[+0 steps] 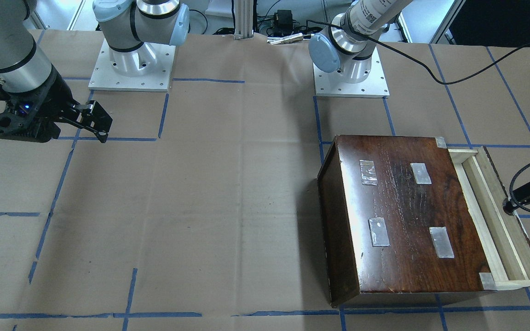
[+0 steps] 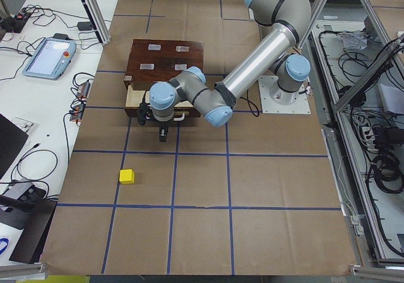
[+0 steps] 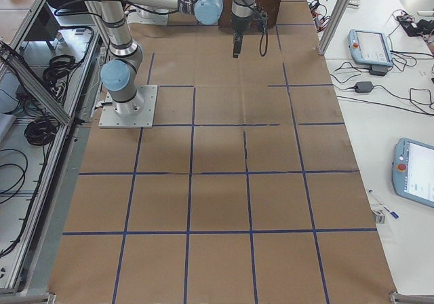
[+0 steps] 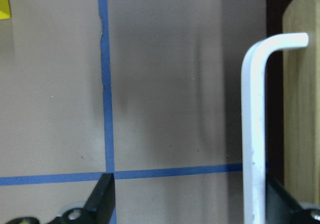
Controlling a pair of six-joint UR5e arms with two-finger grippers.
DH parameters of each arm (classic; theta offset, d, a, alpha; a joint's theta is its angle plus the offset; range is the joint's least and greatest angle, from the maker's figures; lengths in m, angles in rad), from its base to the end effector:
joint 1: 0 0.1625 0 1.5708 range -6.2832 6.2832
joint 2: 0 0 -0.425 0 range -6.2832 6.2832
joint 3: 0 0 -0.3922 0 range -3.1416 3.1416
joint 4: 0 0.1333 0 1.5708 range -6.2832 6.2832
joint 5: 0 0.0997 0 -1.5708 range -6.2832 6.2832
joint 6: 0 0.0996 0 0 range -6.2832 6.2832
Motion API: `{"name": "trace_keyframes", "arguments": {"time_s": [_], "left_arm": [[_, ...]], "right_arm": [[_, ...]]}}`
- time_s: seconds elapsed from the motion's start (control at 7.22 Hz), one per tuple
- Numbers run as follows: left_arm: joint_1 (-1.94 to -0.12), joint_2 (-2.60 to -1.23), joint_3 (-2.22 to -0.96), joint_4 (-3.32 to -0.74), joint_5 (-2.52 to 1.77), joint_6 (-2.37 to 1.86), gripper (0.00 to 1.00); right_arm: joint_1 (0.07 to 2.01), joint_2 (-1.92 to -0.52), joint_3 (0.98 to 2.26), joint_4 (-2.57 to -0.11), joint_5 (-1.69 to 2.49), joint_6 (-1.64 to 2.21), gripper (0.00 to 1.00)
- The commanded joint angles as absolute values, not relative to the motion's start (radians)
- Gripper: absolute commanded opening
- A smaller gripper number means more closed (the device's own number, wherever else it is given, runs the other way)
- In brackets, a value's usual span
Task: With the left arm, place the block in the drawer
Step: 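Pull the drawer open with the left gripper, away from the cabinet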
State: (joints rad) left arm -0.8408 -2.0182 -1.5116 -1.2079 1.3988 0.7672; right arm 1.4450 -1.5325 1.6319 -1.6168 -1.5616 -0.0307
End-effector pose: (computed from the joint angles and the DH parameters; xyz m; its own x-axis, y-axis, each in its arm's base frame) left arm 0.3175 -0.5802 0.2966 -0.9892 0.0418 0.1407 0.0277 0.9945 -0.1005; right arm 0.0703 -0.5137 0.4435 -0.9954 0.0955 -0.0108 0.0948 0.9941 0.0531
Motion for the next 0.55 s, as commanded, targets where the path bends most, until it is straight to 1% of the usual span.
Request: {"name": "trace_keyframes", "arguments": {"time_s": [0.0,0.42], "left_arm": [[-0.821,-2.022,-1.479,-1.222,1.402,0.782,0.99],[-0.816,-2.031,-1.468,-1.223,1.404,0.795,0.99]], "right_arm": [[1.445,-1.532,1.632,-1.617,-1.562,-0.031,1.0],[1.445,-1.532,1.632,-1.617,-1.562,-0.031,1.0]]}}
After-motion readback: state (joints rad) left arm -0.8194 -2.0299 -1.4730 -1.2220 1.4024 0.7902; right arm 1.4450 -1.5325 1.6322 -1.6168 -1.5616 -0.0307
